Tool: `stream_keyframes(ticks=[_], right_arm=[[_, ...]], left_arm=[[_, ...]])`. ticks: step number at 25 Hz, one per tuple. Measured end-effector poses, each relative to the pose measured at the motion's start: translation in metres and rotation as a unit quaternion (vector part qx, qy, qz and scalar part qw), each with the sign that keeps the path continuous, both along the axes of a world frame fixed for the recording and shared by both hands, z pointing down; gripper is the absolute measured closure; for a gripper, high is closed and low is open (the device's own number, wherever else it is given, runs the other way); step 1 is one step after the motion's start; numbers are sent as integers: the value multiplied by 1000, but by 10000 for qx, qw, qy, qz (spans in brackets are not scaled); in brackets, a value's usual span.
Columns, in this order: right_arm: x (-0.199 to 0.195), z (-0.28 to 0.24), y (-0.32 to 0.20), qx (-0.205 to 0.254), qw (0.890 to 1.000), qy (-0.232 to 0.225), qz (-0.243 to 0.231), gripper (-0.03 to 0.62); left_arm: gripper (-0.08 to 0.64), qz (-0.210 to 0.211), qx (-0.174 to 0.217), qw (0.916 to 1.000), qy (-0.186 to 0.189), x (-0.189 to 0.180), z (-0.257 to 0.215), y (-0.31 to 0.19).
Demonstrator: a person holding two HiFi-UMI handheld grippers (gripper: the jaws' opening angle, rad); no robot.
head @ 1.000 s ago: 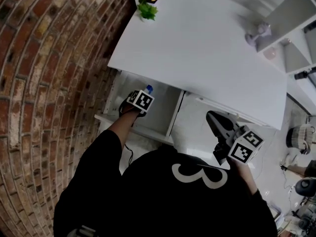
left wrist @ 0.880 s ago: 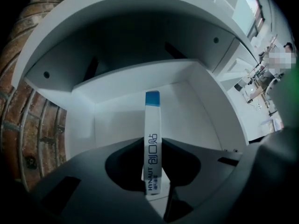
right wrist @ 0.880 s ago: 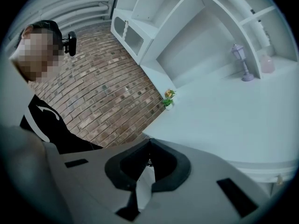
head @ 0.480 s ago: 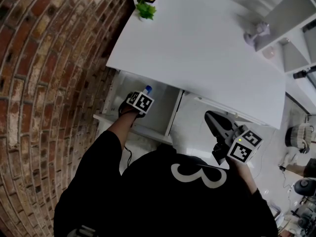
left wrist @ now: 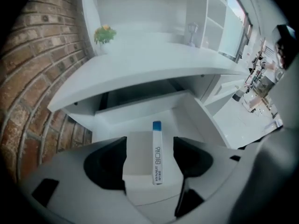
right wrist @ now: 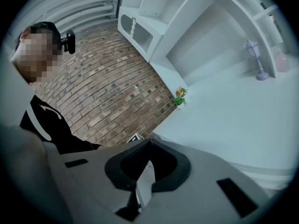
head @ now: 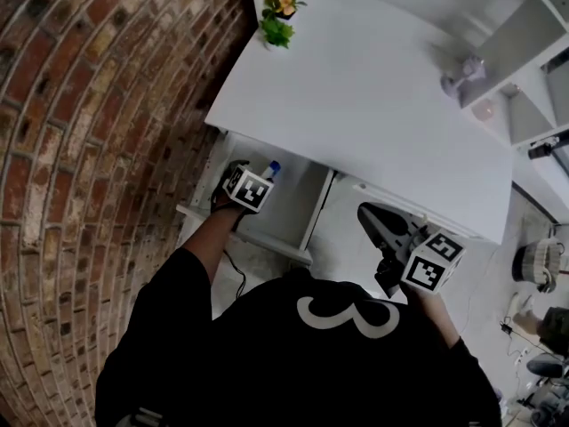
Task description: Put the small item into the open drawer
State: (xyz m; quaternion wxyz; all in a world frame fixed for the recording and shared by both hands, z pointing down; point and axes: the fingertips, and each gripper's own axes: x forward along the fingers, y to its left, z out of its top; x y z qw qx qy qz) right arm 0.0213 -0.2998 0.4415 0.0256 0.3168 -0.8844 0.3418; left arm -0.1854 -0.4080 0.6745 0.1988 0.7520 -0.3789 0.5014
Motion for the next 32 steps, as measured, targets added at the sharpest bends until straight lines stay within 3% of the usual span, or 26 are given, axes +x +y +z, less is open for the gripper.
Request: stream_keyframes(ticks=[4, 8, 11, 15, 21, 25, 28, 32], right_arm=[[-17, -12, -3, 155, 9996, -94, -224, 580], [-33, -25, -4, 317, 9984, -193, -421, 580], [-42, -38, -4, 462, 9971, -284, -543, 581], [-52, -55, -3, 653, 9946, -467, -657, 581], [-64, -78, 3, 888, 9905, -655, -821, 581], [-71, -90, 10, 1043, 9871, -740, -958, 581], [-75, -96, 16, 1106, 9852, -824, -1022, 581], [-77, -99, 22, 1153, 9836, -873, -1075, 581]], left_arm=[[264, -211, 490, 9982, 275, -5, -48, -5], [293, -688, 710, 9906, 944, -8, -99, 2], [344, -968, 811, 9760, 1775, -1, -143, 12], [400, -1007, 924, 9560, 2595, 9, -198, 36], [488, -775, 972, 9044, 4081, 44, -269, 85], [555, -587, 1201, 8782, 4593, 54, -309, 103], [555, -428, 1326, 8670, 4784, 58, -327, 115], [555, -254, 1432, 8681, 4747, 65, -334, 125]])
